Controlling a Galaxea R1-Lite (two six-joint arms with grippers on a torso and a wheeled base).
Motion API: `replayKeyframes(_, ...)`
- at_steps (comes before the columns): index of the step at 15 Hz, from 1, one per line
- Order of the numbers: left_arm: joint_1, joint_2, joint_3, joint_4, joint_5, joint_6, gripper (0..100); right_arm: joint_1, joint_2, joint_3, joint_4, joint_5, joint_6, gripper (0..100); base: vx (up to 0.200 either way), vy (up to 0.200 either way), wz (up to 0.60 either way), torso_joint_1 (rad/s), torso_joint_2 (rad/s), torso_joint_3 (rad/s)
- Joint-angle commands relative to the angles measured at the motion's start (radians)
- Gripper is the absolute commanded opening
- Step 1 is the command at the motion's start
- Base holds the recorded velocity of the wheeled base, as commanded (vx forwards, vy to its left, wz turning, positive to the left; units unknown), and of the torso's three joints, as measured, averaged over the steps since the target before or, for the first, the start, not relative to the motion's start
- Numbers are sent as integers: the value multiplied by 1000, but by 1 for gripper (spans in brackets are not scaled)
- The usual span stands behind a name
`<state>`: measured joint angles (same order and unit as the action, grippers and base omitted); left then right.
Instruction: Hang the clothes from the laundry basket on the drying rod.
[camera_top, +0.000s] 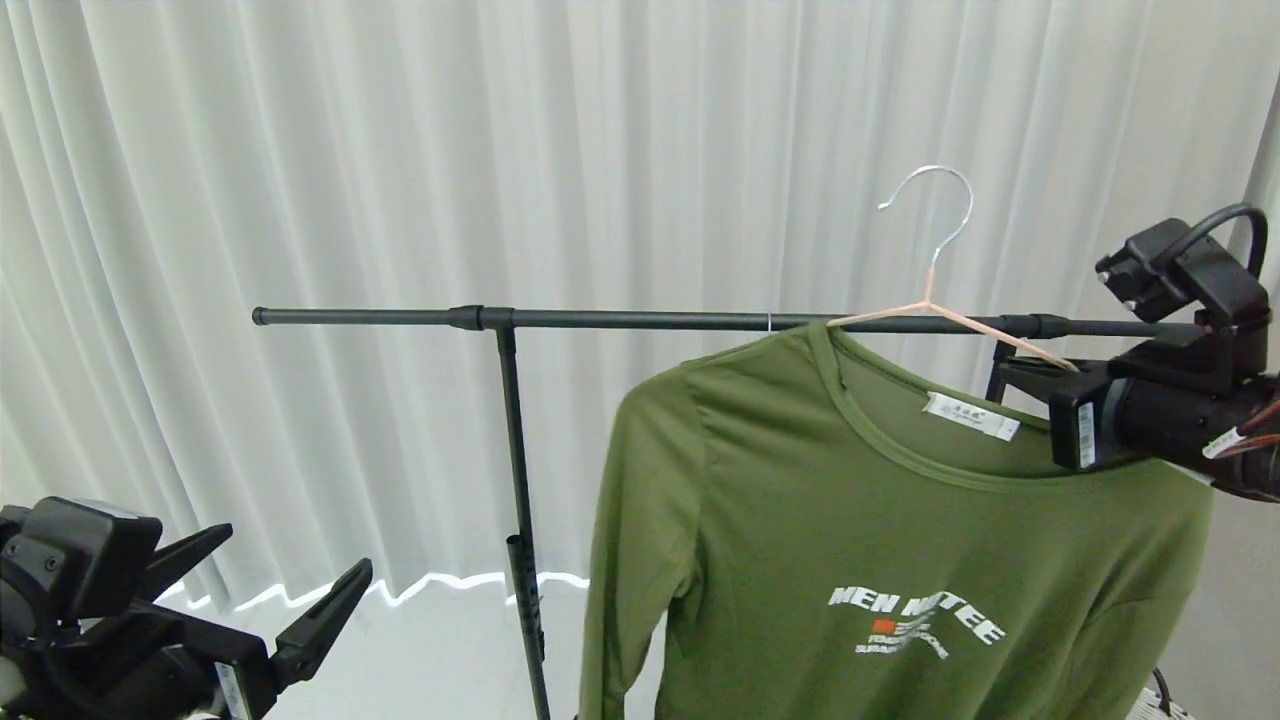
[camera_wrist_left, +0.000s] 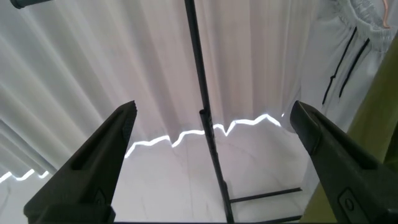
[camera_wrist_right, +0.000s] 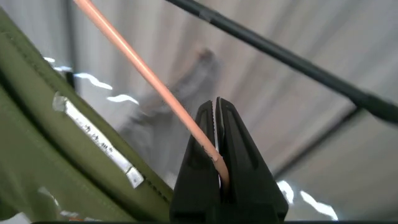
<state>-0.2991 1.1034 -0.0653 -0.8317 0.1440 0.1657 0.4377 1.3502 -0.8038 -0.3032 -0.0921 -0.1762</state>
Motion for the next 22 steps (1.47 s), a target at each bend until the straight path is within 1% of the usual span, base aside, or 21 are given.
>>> replayKeyframes(1,-2,3,1,-1,0,0,100,-54,-48,54,6,-38,12,0,0,0,0,0,0,0)
replayKeyframes(2,-2,7,-1,-1,-11,-2,100,-116,-100,98,50,-81,24,0,0,0,0,0,0,0)
replayKeyframes(3,-2,13,-1,-1,-23,-9,100,-165,-137,114,110,-104,24,0,0,0,0,0,0,0)
replayKeyframes(4,-2,23,-2,-1,-35,-11,100,-206,-172,117,190,-127,26,0,0,0,0,0,0,0)
replayKeyframes(5,-2,26,-2,0,-38,-11,100,-238,-195,115,251,-141,26,0,0,0,0,0,0,0)
replayKeyframes(6,-2,26,-1,0,-40,-11,100,-289,-229,117,317,-149,26,0,0,0,0,0,0,0)
replayKeyframes(7,-2,24,1,0,-40,-11,100,-329,-246,118,343,-150,27,0,0,0,0,0,0,0)
replayKeyframes(10,-2,30,1,0,-40,-9,100,-470,-266,124,358,-152,26,0,0,0,0,0,0,0)
replayKeyframes(12,-2,36,-1,0,-40,-9,100,-539,-269,124,374,-159,23,0,0,0,0,0,0,0)
replayKeyframes(14,-2,38,1,0,-40,-9,100,-571,-275,126,375,-167,18,0,0,0,0,0,0,0)
replayKeyframes(22,-2,39,1,0,-40,-5,100,-573,-286,137,392,-167,18,0,0,0,0,0,0,0)
